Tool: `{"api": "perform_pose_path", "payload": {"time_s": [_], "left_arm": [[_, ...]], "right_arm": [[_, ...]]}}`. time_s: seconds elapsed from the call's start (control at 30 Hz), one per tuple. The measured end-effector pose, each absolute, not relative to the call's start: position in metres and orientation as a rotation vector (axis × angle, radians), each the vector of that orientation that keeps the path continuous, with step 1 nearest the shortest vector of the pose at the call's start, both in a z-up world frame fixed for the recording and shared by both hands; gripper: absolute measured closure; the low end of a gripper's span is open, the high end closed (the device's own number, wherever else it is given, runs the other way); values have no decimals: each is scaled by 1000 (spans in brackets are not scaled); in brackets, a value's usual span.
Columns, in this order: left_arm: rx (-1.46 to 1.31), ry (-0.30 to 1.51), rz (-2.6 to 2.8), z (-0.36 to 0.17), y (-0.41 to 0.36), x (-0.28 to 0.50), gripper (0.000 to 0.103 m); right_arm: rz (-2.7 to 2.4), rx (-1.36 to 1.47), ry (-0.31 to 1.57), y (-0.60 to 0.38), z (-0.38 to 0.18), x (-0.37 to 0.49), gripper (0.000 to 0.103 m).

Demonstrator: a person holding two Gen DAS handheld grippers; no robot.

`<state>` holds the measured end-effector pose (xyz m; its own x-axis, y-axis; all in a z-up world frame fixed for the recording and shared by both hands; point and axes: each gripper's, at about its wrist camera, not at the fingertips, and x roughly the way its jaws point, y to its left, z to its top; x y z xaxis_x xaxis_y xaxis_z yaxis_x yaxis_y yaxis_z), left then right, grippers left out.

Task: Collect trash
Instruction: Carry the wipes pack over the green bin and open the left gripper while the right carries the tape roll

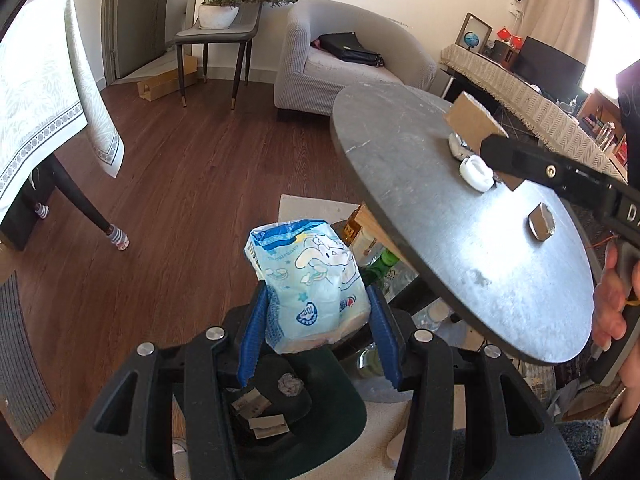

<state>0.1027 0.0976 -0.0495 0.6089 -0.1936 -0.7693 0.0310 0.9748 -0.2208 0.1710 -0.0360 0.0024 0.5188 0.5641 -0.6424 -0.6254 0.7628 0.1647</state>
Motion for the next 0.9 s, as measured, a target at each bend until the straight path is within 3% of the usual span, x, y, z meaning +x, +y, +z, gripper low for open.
{"api": "perform_pose_path", "payload": {"time_s": [0.47,0.9], "left_arm": [[-179,1093,-134,-108,134,87,50],[-155,1204,-148,-140,156,71,42]], "right_arm": [[840,-184,807,46,-17,160,71],[864,-280,903,94,-49,159,71]]}}
